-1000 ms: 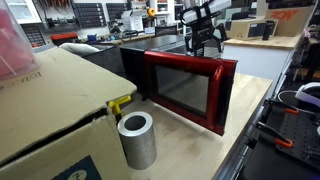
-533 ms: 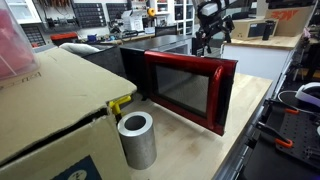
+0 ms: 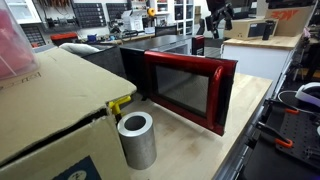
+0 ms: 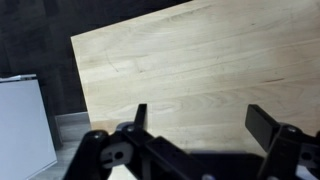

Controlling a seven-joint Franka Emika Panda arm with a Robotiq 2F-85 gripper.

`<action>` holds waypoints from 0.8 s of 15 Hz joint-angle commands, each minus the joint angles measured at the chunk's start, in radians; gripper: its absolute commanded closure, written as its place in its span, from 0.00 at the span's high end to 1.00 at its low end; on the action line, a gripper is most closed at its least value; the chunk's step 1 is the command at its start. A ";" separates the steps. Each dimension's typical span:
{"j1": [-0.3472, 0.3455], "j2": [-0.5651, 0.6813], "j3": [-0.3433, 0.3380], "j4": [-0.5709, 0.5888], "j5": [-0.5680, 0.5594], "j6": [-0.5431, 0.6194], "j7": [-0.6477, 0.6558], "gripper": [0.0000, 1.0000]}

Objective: Open the microwave door

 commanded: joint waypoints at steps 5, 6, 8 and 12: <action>-0.027 -0.093 -0.035 0.092 0.045 -0.028 -0.245 1.00; -0.027 -0.103 -0.037 0.104 0.057 -0.033 -0.262 1.00; -0.024 -0.123 -0.038 0.121 0.081 -0.037 -0.290 1.00; -0.014 -0.156 -0.036 0.140 0.151 -0.058 -0.336 1.00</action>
